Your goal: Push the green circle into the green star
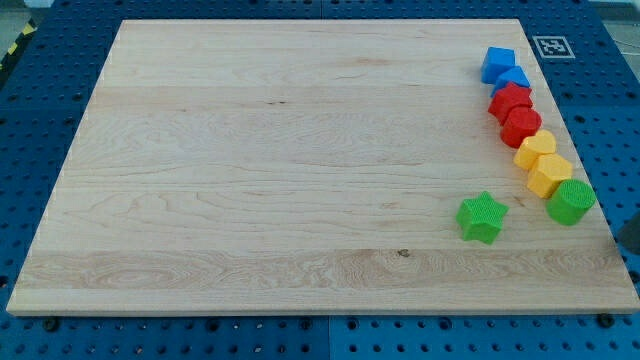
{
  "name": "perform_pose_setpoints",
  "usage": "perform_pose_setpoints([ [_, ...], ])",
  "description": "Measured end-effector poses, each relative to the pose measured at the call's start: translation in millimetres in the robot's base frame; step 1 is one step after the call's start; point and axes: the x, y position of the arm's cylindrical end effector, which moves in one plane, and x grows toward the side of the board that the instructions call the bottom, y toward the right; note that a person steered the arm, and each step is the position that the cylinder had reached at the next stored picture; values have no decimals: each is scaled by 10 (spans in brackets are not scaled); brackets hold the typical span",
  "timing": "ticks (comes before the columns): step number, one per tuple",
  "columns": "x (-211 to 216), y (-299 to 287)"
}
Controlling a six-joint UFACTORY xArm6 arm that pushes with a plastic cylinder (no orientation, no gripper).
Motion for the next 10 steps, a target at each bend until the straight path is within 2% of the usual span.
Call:
perform_pose_setpoints([
  [1, -412, 34],
  [2, -465, -241],
  [3, -447, -639],
  [4, -438, -769],
  [6, -362, -629],
  [8, -327, -1158],
  [10, -327, -994],
])
